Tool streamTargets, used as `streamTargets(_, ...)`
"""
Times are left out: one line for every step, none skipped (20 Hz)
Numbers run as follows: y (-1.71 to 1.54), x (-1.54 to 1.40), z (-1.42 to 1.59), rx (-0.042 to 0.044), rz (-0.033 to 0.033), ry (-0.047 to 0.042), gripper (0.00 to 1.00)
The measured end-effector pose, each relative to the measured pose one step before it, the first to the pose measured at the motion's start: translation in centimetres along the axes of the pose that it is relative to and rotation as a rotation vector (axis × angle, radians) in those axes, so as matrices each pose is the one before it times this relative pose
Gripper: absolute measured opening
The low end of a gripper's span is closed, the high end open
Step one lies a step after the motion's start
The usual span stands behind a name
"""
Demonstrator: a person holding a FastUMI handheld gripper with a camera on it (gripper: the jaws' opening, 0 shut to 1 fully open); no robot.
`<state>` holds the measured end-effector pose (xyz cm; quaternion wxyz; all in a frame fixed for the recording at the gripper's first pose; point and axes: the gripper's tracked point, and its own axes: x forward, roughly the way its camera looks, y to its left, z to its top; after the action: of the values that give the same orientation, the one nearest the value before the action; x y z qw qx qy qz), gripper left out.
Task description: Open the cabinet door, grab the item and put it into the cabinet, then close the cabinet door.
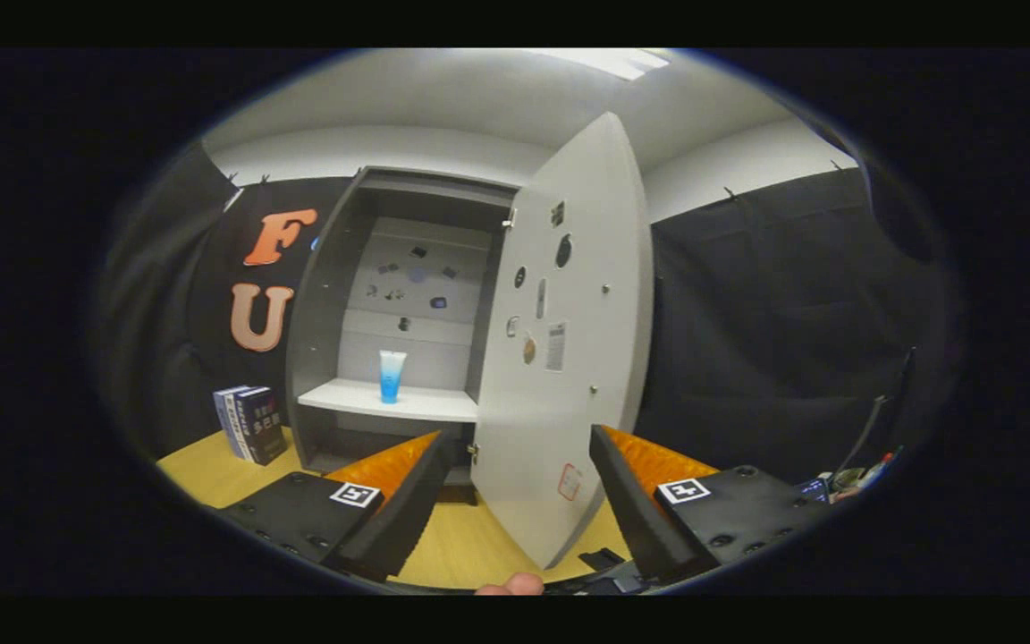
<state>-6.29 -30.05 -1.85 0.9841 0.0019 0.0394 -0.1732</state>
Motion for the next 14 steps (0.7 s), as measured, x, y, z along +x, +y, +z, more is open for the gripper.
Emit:
streamTargets(-1.577, -0.033, -0.433, 0.00604, -0.04006, 0.00622, 0.98)
streamTargets(-1.57, 0.127, -0.608, 0.00253, -0.04343, 0.00967, 0.97)
streamTargets(-1.731, 0.21, -0.677, 0.00025, -0.04525, 0.01398, 0.97)
streamTargets(-1.317, 0.241, -0.655, 0.00023, -0.03892, 0.01624, 0.97)
streamTargets(-1.14, 0.348, -0.644, 0.00305, -0.02873, 0.01509, 0.97)
streamTargets(-0.84, 0.573, -0.663, 0.00224, -0.02297, 0.01731, 0.97)
streamTargets(-0.837, 0.696, -0.584, -0.00132, -0.02168, 0.01561, 0.97)
streamTargets(-0.698, 0.716, -0.394, -0.00372, -0.0207, 0.00992, 0.98)
streamTargets(-0.51, 0.673, -0.339, -0.00465, -0.01338, 0.0076, 0.97)
streamTargets(-0.321, 0.604, -0.351, -0.00356, -0.00698, 0.00952, 0.97)
streamTargets(-0.173, 0.547, -0.406, -0.00408, -0.00434, 0.00923, 0.98)
streamTargets(-0.085, 0.748, -0.304, -0.00529, -0.00424, 0.01004, 0.98)
streamTargets(-0.028, 0.644, -0.213, -0.00573, -0.0025, 0.00855, 0.97)
streamTargets(0.244, 0.642, -0.144, -0.00516, 0.00509, 0.00625, 0.98)
